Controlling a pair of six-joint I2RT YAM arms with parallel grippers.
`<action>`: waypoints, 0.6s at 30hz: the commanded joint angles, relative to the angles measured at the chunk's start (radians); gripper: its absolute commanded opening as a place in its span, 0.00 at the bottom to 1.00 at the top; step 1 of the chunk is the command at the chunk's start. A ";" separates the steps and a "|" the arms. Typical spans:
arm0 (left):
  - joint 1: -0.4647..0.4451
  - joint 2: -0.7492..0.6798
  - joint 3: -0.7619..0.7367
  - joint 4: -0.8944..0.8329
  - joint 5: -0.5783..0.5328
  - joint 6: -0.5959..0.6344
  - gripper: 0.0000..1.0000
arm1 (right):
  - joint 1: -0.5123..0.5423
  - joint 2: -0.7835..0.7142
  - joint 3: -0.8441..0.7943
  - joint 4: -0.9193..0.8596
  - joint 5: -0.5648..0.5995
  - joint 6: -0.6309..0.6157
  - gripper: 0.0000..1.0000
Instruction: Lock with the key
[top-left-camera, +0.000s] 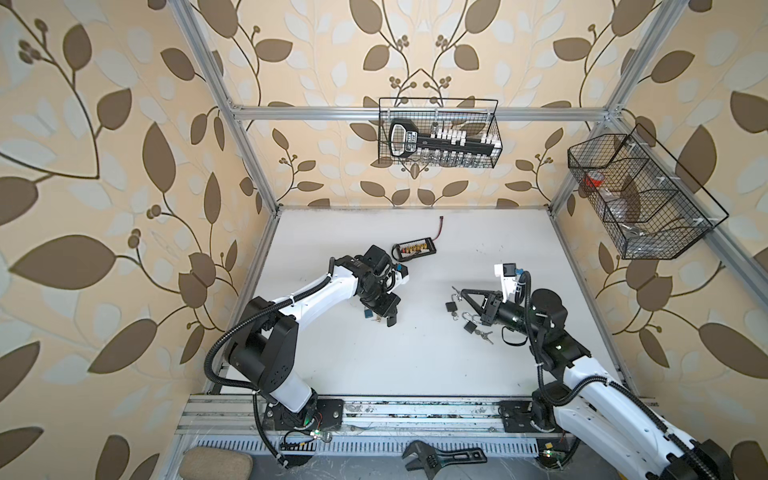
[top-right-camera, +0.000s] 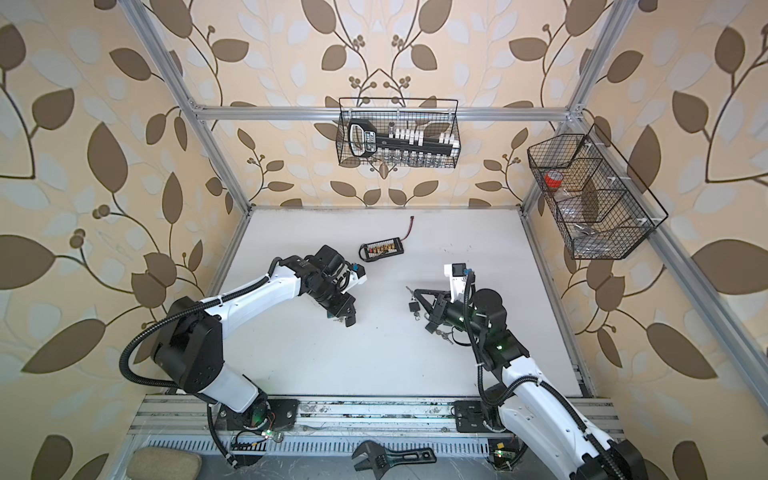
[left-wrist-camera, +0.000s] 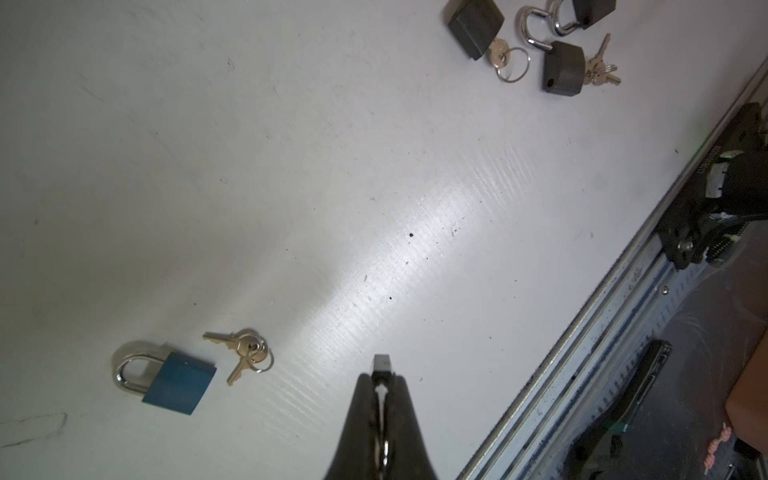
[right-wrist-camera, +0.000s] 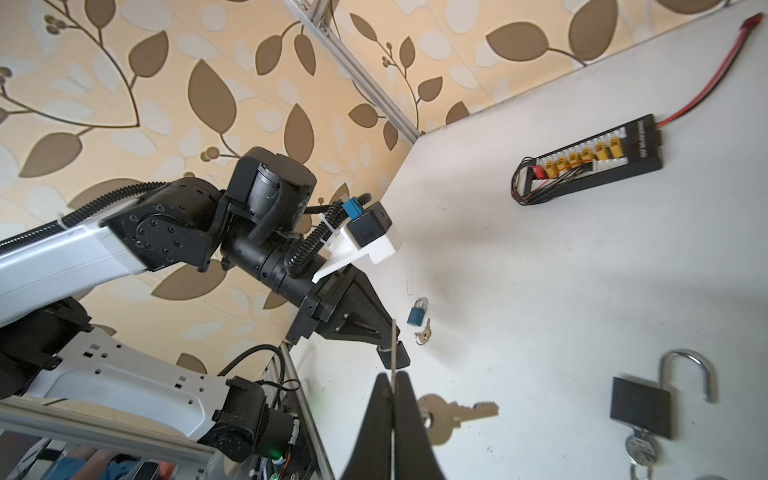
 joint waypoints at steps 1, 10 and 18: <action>0.015 0.030 0.049 -0.008 0.050 0.047 0.00 | -0.010 -0.067 -0.067 0.154 0.076 0.109 0.00; 0.058 0.105 0.051 0.038 0.151 0.082 0.00 | -0.012 -0.031 -0.051 0.136 0.032 0.091 0.00; 0.132 0.143 0.053 0.079 0.226 0.149 0.00 | -0.011 -0.007 -0.015 0.092 0.006 0.060 0.00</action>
